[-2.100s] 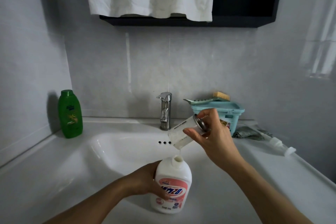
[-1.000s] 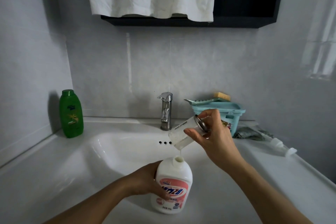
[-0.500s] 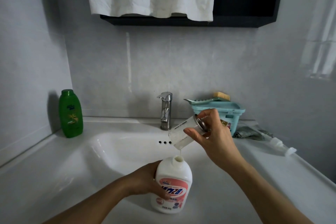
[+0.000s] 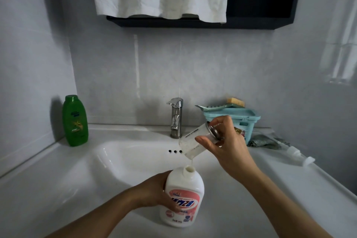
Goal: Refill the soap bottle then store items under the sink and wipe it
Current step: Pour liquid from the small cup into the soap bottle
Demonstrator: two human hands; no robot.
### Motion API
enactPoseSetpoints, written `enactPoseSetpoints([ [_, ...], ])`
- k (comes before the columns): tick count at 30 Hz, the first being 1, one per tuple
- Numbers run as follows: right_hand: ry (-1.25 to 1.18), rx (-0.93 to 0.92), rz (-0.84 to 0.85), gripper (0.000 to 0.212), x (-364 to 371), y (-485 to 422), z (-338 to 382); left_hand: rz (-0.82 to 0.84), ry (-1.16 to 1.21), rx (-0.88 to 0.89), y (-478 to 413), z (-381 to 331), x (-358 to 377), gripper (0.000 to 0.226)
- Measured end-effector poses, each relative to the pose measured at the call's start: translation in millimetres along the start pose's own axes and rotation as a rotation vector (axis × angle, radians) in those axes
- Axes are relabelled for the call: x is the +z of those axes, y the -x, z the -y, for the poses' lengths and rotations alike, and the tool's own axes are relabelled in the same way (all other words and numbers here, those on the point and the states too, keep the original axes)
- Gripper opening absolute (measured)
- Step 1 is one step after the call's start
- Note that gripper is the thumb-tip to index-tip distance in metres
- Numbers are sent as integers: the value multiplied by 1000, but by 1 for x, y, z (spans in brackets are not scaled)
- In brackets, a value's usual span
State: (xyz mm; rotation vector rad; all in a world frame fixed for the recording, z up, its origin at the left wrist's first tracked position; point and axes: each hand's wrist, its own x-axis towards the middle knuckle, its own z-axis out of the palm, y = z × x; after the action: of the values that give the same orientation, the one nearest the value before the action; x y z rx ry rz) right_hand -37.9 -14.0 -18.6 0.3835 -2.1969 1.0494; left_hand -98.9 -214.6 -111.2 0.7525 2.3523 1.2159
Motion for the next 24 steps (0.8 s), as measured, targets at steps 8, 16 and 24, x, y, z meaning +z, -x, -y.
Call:
enactPoseSetpoints([
  [8,-2,22,-4,46,0,0,1,-3,15,4,0,0,-1,68],
  [16,-7,22,7,46,-1,0,1,-3,-12,12,-1,-1,-1,68],
  [24,-9,-4,-16,45,0,0,0,-5,-18,9,1,-1,0,66],
])
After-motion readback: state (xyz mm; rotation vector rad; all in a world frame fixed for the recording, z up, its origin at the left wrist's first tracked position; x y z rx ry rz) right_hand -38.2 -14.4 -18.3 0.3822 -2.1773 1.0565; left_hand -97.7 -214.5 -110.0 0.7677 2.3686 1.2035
